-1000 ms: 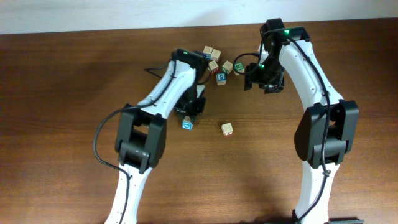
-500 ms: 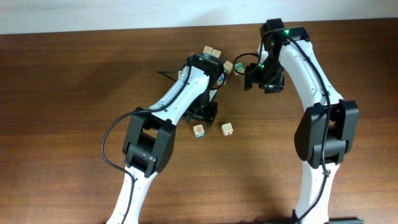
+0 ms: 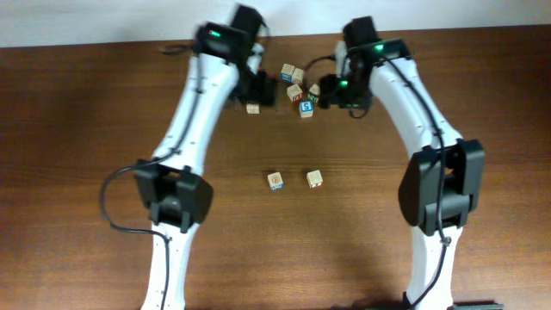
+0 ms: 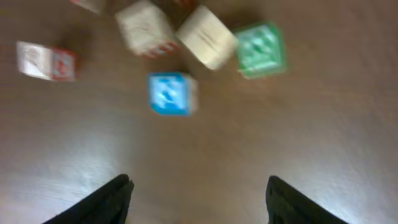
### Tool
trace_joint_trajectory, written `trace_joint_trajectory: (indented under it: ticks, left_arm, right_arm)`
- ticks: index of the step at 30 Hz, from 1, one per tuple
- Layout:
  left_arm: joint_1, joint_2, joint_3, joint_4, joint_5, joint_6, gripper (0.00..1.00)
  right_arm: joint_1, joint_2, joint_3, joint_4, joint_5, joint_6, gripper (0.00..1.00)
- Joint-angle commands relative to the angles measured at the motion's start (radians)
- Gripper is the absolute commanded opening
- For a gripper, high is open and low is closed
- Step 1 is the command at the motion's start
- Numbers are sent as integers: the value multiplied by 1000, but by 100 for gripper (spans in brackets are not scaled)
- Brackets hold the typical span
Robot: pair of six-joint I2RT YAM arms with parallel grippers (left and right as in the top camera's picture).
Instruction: Rotate 3 blocks
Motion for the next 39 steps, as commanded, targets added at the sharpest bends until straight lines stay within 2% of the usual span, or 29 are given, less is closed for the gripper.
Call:
trace_joint_trajectory:
  ticks: [1,6,12,15,18,23,26,31,39]
  left_arm:
    - [91,3,30,33,-14,-72,99]
    - [154,4,29,37,-12,-72,99]
    - [169,4,29,37,-13,-71,99]
    - [169,4,29,36,-13,-71,99]
    - [169,4,29,36,-13,-71,99]
    - [169,4,29,37,-13,-71,99]
    - [169,4,29,37,-13,-71,99]
    - [169,4,29,36,-12,-71,99]
    - [169,4,29,10,-12,-71,99]
  right_arm:
    - [82,37,17,66,74,-10,69]
    - [116,111,17,145,190,-10,68]
    - [115,180,17,235,196,-15,67]
    - [115,197,17,253,196,-14,49]
    - [116,214,17,252,193,-14,48]
    - [115,217,15,242,193,-14,39]
    - [115,212,21,206,193,-14,37]
    - [115,146,30,93,193,8,22]
    - [116,4,30,-69,164,21,20]
